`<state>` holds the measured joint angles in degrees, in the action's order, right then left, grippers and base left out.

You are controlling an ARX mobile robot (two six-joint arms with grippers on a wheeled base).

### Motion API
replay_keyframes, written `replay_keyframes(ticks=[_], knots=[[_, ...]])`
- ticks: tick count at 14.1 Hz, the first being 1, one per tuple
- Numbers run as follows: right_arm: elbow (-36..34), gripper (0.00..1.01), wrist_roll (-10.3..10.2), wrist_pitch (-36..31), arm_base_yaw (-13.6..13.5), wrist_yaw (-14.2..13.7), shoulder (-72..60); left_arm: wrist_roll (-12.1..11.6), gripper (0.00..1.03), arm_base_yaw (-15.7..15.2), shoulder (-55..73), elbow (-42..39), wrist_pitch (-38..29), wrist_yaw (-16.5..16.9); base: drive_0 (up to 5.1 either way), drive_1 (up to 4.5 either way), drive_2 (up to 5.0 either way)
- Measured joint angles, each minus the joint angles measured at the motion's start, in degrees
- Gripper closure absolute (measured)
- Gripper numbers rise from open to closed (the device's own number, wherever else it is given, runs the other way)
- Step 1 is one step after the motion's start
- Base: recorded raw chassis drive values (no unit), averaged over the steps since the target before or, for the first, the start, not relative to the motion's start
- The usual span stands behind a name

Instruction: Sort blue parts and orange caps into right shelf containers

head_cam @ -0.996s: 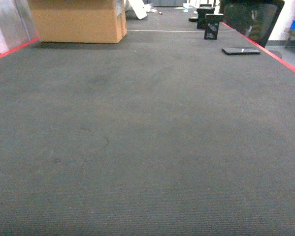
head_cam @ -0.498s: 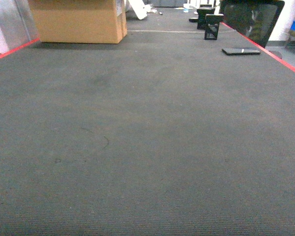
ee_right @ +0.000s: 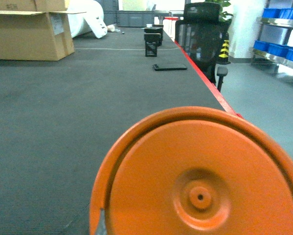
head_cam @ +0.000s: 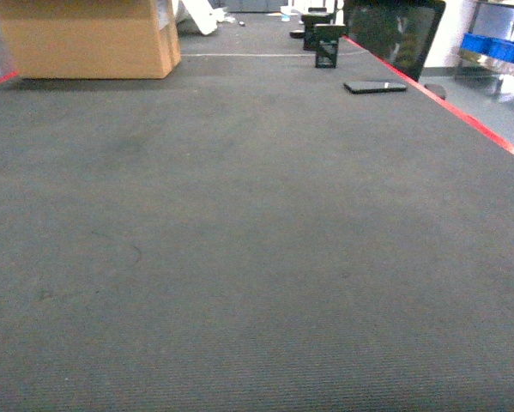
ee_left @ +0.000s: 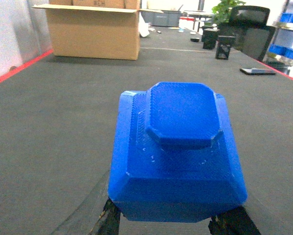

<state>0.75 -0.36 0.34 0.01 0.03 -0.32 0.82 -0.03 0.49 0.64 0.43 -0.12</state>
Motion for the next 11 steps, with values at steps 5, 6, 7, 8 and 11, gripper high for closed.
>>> replay_keyframes(ticks=[5,6,7,8,11], knots=[[0.00,0.57,0.00,0.02,0.00,0.00,0.00,0.00,0.63,0.04,0.00,0.00,0.00,0.09,-0.6,-0.55,-0.6],[0.00,0.57,0.00,0.02,0.00,0.00,0.00,0.00,0.63,0.04,0.00,0.00,0.00,0.09,-0.6,-0.55,-0.6],[0.00,0.57,0.00,0.02,0.00,0.00,0.00,0.00,0.63,0.04,0.00,0.00,0.00,0.11,-0.6,-0.55,-0.6],[0.00,0.57,0.00,0.02,0.00,0.00,0.00,0.00,0.63,0.04,0.00,0.00,0.00,0.09,-0.6,-0.55,-0.6],[0.00,0.57,0.00,0.02,0.00,0.00,0.00,0.00,0.63,0.04,0.00,0.00,-0.02,0.09,-0.6,-0.55,-0.6]])
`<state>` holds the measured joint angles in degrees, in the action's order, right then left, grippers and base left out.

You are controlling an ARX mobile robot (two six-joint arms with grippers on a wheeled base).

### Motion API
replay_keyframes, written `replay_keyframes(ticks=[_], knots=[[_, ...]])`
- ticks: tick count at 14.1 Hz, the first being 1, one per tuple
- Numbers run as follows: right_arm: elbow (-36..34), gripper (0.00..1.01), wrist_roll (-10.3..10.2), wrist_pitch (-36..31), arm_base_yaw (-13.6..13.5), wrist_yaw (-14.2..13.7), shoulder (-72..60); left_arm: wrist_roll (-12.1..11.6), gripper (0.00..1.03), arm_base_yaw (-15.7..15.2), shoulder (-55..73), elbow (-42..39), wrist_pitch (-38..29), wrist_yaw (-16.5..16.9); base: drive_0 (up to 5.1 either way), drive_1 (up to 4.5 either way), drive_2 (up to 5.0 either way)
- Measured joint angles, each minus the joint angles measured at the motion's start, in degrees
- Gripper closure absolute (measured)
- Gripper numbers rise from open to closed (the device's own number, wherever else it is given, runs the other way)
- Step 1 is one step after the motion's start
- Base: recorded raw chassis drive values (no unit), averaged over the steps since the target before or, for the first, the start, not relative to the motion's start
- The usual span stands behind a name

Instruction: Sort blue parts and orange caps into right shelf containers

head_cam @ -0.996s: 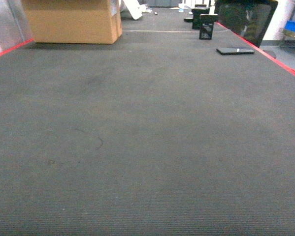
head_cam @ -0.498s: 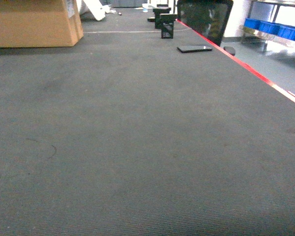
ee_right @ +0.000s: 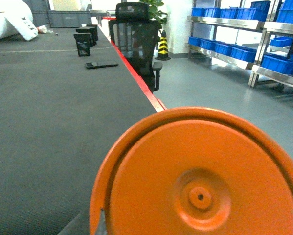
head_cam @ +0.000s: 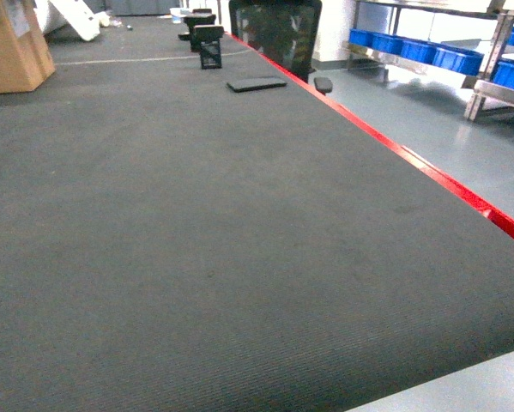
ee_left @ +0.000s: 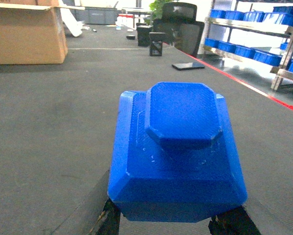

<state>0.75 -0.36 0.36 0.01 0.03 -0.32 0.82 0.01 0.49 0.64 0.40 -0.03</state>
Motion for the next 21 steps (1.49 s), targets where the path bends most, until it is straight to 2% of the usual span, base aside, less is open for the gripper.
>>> replay_keyframes(ticks=[21], knots=[[0.00,0.57,0.00,0.00,0.00,0.00,0.00,0.00,0.63,0.00,0.00,0.00,0.02,0.00,-1.5,-1.54,-1.5]])
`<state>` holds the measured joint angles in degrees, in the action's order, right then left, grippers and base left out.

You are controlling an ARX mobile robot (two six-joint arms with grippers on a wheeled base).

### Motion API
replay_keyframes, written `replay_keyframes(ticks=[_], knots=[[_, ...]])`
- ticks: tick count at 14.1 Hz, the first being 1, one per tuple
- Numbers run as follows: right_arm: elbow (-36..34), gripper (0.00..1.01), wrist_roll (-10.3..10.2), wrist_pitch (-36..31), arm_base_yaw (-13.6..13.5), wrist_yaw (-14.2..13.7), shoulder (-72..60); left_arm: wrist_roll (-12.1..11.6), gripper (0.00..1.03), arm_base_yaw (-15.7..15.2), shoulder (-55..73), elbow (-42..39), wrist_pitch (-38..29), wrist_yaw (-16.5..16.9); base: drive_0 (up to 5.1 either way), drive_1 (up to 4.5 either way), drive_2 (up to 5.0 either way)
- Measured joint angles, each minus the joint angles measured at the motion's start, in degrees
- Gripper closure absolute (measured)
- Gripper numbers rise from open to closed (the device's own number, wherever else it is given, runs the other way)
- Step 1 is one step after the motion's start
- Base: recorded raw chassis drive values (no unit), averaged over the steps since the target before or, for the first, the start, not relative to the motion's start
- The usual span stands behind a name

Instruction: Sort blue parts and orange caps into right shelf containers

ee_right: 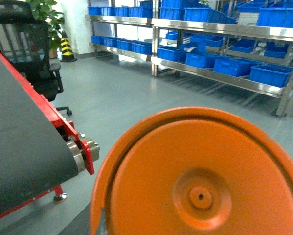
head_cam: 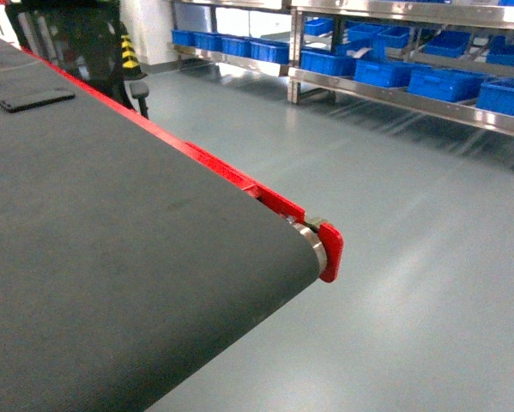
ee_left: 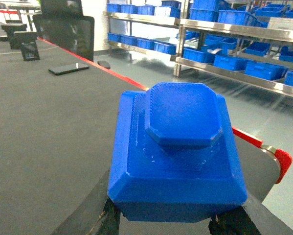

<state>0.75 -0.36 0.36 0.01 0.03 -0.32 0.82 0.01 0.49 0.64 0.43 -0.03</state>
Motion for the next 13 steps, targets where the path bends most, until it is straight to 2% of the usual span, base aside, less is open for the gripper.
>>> replay_keyframes(ticks=[13], knots=[[0.00,0.57,0.00,0.00,0.00,0.00,0.00,0.00,0.63,0.00,0.00,-0.02,0.00,0.00,-1.6,-1.61,-1.6]])
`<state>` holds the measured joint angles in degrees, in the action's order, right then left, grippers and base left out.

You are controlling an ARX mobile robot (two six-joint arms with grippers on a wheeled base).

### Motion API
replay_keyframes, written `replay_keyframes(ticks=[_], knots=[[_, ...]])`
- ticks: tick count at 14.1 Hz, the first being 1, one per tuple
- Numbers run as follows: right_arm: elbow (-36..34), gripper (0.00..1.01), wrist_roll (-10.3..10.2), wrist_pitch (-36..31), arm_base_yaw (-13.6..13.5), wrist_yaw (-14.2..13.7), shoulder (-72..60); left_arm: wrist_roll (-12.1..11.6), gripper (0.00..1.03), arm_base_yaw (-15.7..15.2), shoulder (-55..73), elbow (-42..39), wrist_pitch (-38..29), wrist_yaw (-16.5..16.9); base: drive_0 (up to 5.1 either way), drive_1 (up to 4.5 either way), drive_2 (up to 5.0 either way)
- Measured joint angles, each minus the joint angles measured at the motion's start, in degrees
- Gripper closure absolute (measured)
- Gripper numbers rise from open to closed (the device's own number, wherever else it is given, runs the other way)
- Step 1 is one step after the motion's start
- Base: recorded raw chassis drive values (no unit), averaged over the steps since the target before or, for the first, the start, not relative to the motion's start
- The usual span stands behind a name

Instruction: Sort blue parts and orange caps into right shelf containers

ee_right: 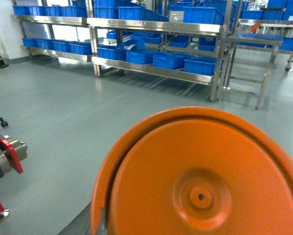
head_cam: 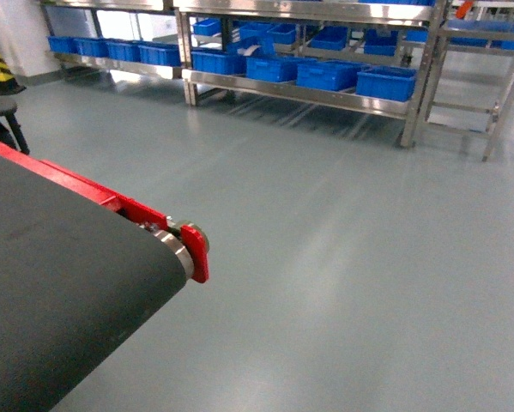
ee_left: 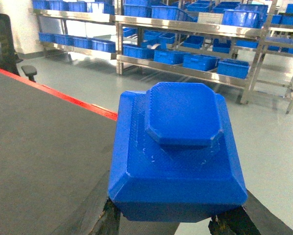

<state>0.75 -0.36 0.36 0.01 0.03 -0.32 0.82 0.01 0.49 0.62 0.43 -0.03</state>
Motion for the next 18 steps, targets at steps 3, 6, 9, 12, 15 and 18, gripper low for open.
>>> replay_keyframes(ticks=[3,6,9,12,15,18], knots=[[0.00,0.57,0.00,0.00,0.00,0.00,0.00,0.00,0.63,0.00,0.00,0.02,0.00,0.00,-1.6,-1.61,-1.6],[0.00,0.57,0.00,0.00,0.00,0.00,0.00,0.00,0.63,0.00,0.00,0.02,0.00,0.00,-1.7,-1.73,-1.7],[0.00,0.57,0.00,-0.02,0.00,0.00,0.00,0.00,0.63,0.00,0.00,0.02,0.00,0.00,-1.6,-1.56,-1.6],[0.00,0.57,0.00,0.00,0.00,0.00,0.00,0.00,0.63,0.00,0.00,0.02,0.00,0.00,-1.7,-1.72,-1.7],[0.00,0.57,0.00,0.00,0.00,0.00,0.00,0.00,0.63,0.00,0.00,0.02,-0.02,0.00,-1.6,-1.61,-1.6],[0.00,0.57,0.00,0.00,0.00,0.00,0.00,0.00,0.63,0.00,0.00,0.02,0.00,0.02,-1.7,-1.68,-1.7]])
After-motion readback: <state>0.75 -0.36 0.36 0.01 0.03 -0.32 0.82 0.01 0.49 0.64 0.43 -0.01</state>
